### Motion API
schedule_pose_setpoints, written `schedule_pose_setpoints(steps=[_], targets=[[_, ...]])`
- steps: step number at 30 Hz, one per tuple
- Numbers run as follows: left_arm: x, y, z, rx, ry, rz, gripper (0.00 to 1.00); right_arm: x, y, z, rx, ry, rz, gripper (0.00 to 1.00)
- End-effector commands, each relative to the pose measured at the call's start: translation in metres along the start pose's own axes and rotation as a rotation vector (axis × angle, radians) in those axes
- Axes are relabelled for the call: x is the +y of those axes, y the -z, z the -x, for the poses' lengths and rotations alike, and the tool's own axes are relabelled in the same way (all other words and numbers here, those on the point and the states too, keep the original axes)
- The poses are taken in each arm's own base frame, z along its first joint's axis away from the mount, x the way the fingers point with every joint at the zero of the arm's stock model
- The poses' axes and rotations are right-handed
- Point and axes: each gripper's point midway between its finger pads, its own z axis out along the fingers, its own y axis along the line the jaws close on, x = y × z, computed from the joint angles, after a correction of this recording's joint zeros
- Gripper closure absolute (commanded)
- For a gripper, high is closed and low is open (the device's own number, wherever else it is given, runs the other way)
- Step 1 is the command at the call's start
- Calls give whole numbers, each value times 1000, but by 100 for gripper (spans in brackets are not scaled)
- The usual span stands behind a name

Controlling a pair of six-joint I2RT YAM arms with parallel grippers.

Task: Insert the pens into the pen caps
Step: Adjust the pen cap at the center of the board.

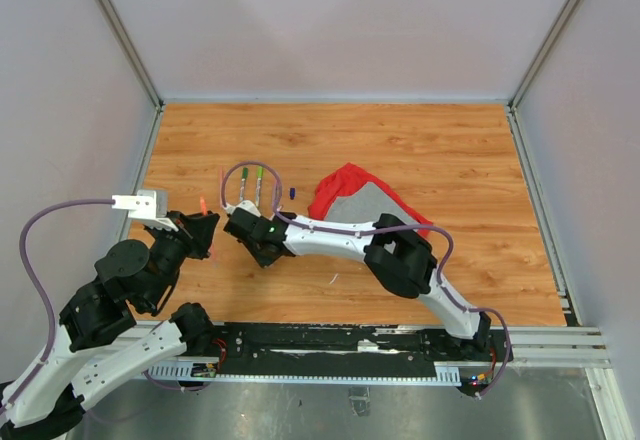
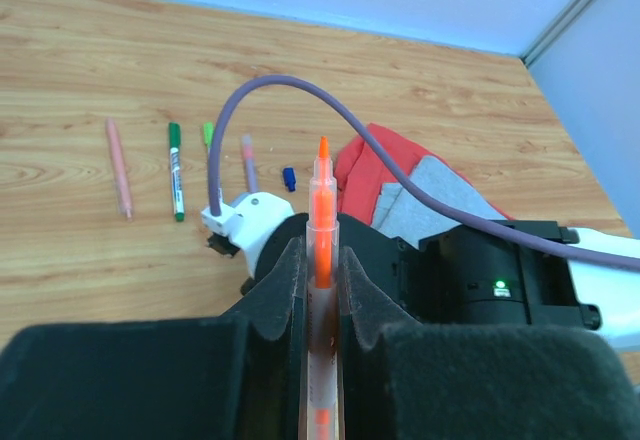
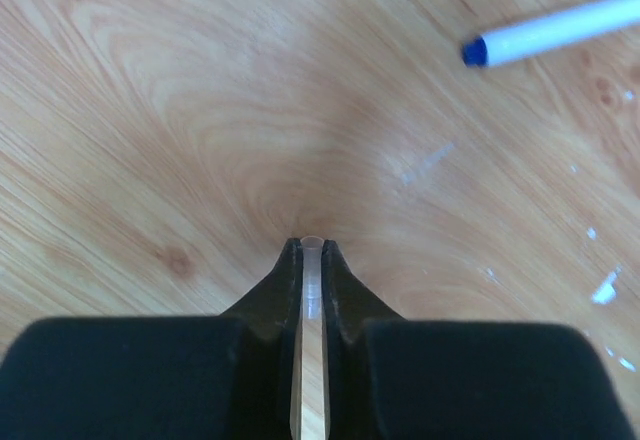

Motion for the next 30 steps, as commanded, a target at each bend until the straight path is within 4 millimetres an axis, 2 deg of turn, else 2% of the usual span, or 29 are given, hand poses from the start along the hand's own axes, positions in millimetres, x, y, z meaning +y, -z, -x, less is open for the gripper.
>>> schedule_pose_setpoints(steps=[1,6,11,16,21,26,30], targets=[[3,-2,6,-29,14,22,100,-25,10,-28,37,75,-50,99],[3,-1,5,-29,16,24,99,-39,43,-28,-36,82,39,99],[3,-2,5,-29,15,25,100,-60,79,-47,-82,205,57,99],[1,-4,3,-17,6,23,99,-81,105,-69,-135,331,83,99],[0,-6,1,-9,0,23,100,-94,124,-86,-189,517,116,99],[0,-6,1,-9,0,22,99,-90,139,-107,-204,662,214,97],[0,-6,1,-8,-1,22,100,-88,140,-129,-192,800,279,98]])
